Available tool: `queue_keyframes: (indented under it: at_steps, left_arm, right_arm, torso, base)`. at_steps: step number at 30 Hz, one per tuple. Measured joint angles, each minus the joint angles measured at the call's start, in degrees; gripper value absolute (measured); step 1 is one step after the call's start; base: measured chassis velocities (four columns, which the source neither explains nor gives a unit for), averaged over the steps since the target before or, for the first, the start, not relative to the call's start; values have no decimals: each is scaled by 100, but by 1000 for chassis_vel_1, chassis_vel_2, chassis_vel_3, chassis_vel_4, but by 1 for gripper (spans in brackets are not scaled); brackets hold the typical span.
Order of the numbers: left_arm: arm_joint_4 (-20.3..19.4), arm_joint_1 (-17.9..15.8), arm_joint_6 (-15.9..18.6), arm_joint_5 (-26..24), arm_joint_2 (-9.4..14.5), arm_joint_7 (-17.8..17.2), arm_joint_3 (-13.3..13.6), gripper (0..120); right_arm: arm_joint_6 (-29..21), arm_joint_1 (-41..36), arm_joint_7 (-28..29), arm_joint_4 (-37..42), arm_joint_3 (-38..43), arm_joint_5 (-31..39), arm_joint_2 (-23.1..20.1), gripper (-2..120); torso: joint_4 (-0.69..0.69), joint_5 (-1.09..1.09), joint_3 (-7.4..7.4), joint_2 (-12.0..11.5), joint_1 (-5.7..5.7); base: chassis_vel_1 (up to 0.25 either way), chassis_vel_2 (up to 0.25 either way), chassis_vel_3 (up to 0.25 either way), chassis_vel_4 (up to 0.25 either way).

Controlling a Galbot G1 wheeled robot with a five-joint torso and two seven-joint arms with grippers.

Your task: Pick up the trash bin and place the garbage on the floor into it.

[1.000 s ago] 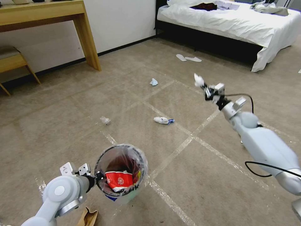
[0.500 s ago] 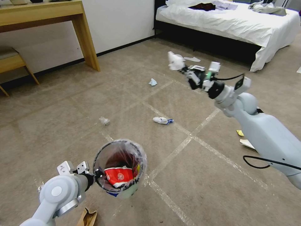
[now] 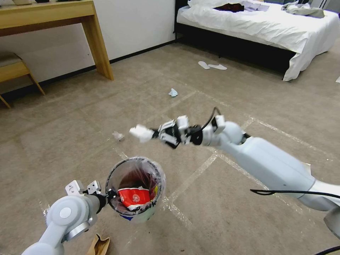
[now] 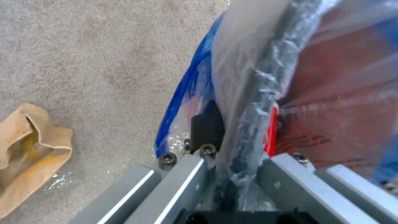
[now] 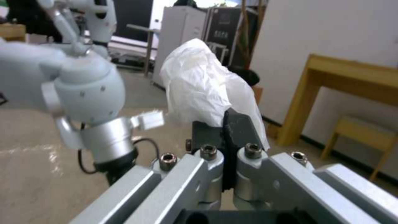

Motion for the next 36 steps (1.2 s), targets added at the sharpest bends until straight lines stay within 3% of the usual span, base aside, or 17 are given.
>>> queue_keyframes:
  at_steps: [15, 25, 36]
  left_arm:
    - [154, -99, 7, 74, -69, 38, 77, 0]
    - [84, -62, 7, 67, -74, 22, 76, 0]
    - [5, -15, -1, 62, -72, -3, 45, 0]
  right_arm:
    - [190, -126, -420, -735, -514, -366, 525, 0]
    - [252, -167, -543, -1170, -730, -573, 1004, 0]
    - [275, -231, -549, -1305, -928, -718, 1257, 0]
  torso:
    - [-1, 0, 0, 0, 0]
    - [0, 0, 0, 0, 0]
    - [0, 0, 0, 0, 0]
  base:
    - [0, 0, 0, 0]
    - [0, 0, 0, 0]
    - [0, 0, 0, 0]
